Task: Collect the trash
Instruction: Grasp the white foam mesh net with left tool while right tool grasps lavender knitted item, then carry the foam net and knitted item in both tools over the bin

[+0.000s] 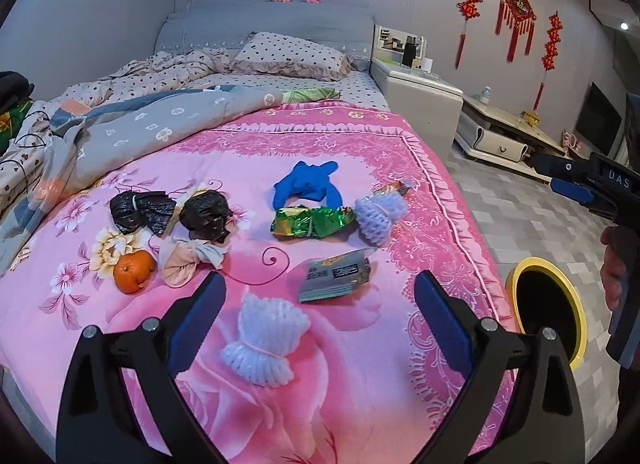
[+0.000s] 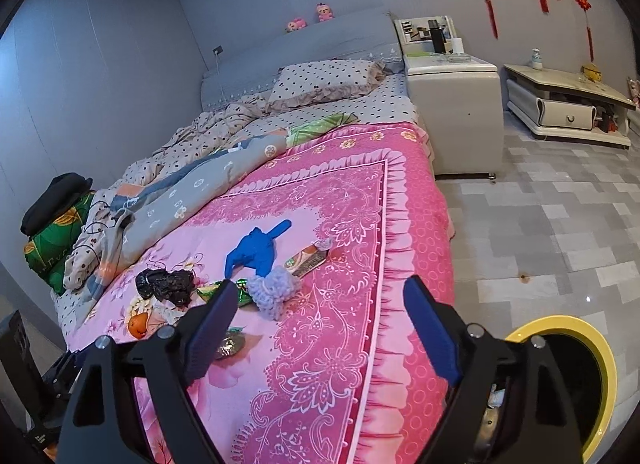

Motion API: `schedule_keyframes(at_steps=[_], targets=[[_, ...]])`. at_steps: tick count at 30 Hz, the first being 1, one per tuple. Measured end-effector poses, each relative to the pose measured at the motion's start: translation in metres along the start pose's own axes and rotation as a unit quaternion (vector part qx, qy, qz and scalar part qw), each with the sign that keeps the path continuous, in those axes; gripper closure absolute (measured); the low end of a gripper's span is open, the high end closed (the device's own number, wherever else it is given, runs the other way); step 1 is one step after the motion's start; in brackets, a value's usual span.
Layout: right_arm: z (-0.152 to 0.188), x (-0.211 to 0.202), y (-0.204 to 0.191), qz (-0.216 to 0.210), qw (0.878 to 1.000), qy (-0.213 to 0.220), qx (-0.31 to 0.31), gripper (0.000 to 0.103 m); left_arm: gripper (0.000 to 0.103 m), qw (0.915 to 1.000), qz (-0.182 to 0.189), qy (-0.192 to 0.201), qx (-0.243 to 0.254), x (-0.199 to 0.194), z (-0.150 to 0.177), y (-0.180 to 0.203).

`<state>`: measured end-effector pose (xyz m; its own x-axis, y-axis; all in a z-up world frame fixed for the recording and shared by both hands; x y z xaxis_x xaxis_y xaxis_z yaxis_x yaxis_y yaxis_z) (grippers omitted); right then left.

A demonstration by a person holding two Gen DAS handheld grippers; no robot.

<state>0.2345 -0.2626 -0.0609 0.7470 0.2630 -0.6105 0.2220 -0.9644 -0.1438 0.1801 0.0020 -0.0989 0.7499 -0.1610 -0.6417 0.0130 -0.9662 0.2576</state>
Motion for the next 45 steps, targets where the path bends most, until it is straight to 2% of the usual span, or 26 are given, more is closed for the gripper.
schedule_keyframes(at_steps=[9, 19, 31, 34, 35, 39, 41, 45], targets=[[-0.004, 0.073, -0.031, -0.022, 0.998, -0.049, -0.018, 0.022, 0.012, 0.9995, -0.008, -0.022, -0.02, 0.02, 0.015, -0.034], [0.008, 0.147, -0.052, -0.022, 0.994, -0.097, -0.047, 0.022, 0.012, 0.9982, 0.009, -0.052, -0.029, 0.046, 0.032, -0.047], [0.013, 0.19, -0.065, -0.027, 0.99, -0.115, -0.078, 0.022, 0.012, 0.996, 0.027, -0.074, -0.042, 0.071, 0.041, -0.05], [0.015, 0.199, -0.066, -0.024, 0.988, -0.121, -0.092, 0.026, 0.013, 0.9958, 0.028, -0.079, -0.037, 0.078, 0.043, -0.046], [0.016, 0.203, -0.066, -0.025, 0.987, -0.124, -0.094, 0.03, 0.016, 0.9958, 0.028, -0.08, -0.034, 0.08, 0.044, -0.045], [0.021, 0.211, -0.066, -0.032, 0.987, -0.129, -0.092, 0.037, 0.03, 0.9946, 0.033, -0.092, -0.033, 0.089, 0.047, -0.043], [0.024, 0.213, -0.068, -0.036, 0.986, -0.131, -0.099, 0.043, 0.045, 0.993, 0.041, -0.104, -0.037, 0.094, 0.048, -0.044], [0.029, 0.214, -0.072, -0.047, 0.985, -0.132, -0.102, 0.05, 0.052, 0.9921, 0.041, -0.111, -0.041, 0.1, 0.049, -0.045]])
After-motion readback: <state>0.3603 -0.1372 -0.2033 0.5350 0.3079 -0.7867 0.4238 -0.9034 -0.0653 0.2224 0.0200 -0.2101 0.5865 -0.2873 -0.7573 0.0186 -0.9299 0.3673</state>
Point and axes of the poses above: each gripper's, at about its wrist camera, not at the fingertips, and x roughly the way its jaws point, y to its right, z to its underside, the point moved 2 cm from there along x, roughly the way its jaws point, and after that the axes turned 11 degrees about -x, right-handed, at the moved point
